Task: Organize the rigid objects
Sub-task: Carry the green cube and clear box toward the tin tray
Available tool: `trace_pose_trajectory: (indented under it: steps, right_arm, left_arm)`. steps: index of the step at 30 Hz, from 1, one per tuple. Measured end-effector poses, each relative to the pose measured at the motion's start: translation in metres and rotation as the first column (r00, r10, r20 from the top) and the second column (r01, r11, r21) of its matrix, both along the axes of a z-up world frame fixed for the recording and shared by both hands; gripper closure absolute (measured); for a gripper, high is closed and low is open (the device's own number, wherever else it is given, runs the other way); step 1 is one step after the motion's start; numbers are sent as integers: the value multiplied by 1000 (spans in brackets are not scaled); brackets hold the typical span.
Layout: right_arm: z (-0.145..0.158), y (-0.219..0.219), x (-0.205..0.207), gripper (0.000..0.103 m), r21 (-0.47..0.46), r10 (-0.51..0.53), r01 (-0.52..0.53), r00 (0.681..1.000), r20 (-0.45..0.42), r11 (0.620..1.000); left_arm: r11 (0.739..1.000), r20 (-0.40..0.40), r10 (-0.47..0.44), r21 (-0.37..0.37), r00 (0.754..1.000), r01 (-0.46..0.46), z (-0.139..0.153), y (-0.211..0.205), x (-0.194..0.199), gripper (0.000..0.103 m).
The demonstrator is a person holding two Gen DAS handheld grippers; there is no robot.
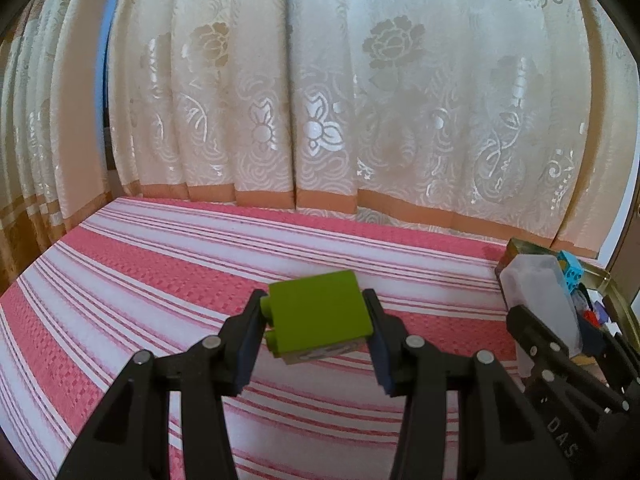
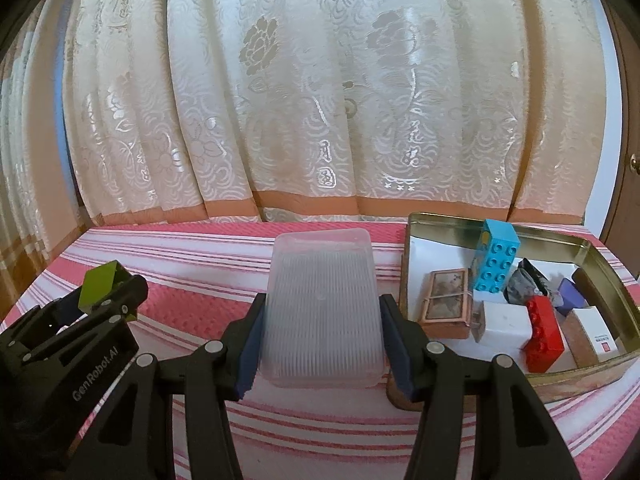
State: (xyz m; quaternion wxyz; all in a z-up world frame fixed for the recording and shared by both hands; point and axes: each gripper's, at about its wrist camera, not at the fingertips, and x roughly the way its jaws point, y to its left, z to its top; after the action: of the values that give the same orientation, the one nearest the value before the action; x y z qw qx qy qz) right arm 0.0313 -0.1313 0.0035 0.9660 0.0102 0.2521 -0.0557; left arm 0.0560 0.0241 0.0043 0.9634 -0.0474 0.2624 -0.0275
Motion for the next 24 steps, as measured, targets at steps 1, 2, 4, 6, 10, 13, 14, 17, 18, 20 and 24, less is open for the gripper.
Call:
trace_pose_trajectory:
  steps: [1, 2, 4, 6, 10, 13, 14, 17, 18, 20, 24]
  right_arm:
    - [0, -1, -1, 46, -3, 0, 0, 1000, 1, 1000]
    - [0, -2, -3, 46, -4, -1, 1, 1000, 2, 1000]
    - [0, -5, -4, 46, -4, -4, 4, 1000, 2, 1000]
    - [0, -8, -7, 46, -2, -10, 10, 1000, 2, 1000]
    - [1, -15, -12, 46, -6, -24, 24, 1000, 9, 1000]
    - [2, -19, -16, 46, -12, -30, 30, 999, 13, 999]
    - [2, -19, -17, 46, -14, -32, 32, 999, 15, 999]
    - [3, -23, -20, 46, -19, -36, 37, 999, 23, 999]
    - [4, -25, -21, 46, -21, -39, 39, 999, 25, 999]
    - [4, -28, -23, 46, -22, -41, 42, 999, 27, 999]
    - [6, -34, -27, 46, -23, -46, 47, 998, 35, 999]
  left_arm:
    - [1000, 0, 0, -2, 1000, 0, 0, -1, -1, 56]
    - [1000, 2, 0, -2, 1000, 0, 0, -2, -2, 56]
    - [1000, 11, -3, 1, 1000, 3, 1, -4, -5, 56]
    - [1000, 19, -8, 8, 1000, 8, 2, -8, -8, 56]
    - [1000, 30, -13, 10, 999, 13, 3, -16, -14, 56]
    - [1000, 32, -16, 11, 999, 16, 3, -21, -17, 56]
    - [1000, 33, -17, 10, 999, 17, 4, -23, -19, 56]
    - [1000, 37, -24, 7, 999, 24, 4, -28, -22, 56]
    - [1000, 38, -28, 7, 999, 28, 4, -31, -23, 56]
    - [999, 41, -34, 11, 999, 34, 5, -36, -26, 56]
    - [999, 45, -40, 8, 998, 39, 5, -42, -28, 56]
